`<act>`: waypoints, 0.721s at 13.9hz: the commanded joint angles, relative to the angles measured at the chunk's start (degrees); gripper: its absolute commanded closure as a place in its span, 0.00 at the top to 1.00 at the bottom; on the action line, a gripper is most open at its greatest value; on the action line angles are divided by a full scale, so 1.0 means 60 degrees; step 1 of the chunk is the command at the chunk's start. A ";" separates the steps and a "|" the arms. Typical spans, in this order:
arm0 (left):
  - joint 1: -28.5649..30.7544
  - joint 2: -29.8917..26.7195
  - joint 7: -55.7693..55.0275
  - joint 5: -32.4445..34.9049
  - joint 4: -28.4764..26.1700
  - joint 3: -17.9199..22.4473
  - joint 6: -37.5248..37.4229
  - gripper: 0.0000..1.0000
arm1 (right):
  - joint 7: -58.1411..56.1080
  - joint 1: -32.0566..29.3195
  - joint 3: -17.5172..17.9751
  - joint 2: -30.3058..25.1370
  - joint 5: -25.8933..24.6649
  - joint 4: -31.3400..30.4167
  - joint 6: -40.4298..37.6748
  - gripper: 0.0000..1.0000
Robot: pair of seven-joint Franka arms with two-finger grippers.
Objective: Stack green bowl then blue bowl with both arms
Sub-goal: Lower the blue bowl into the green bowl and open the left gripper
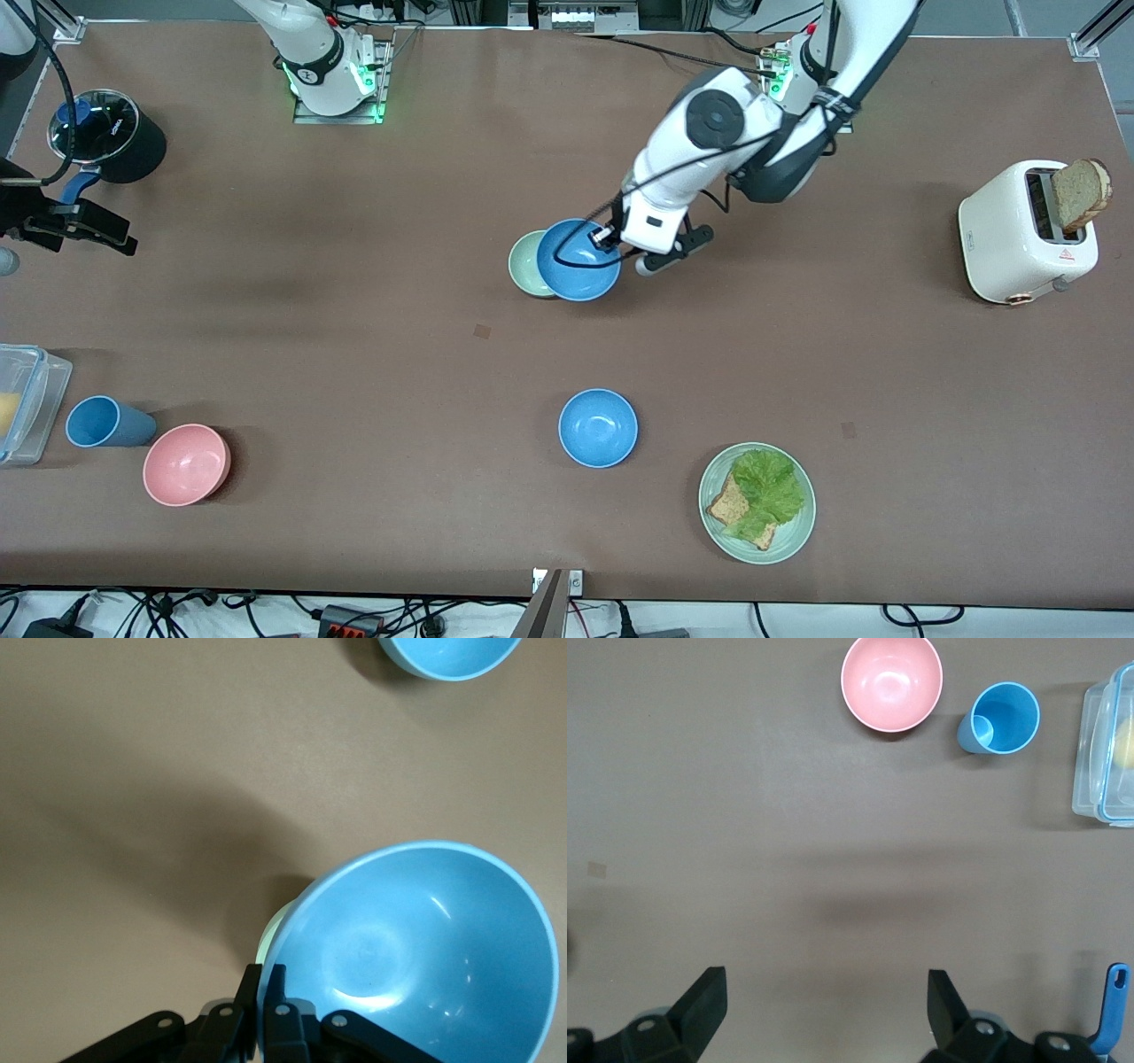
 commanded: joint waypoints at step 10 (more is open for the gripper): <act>-0.1075 0.1377 -0.3448 0.2702 0.0077 0.0111 0.1182 0.00 | -0.0088 -0.0130 0.0058 0.0023 -0.0075 -0.0081 0.0005 1.00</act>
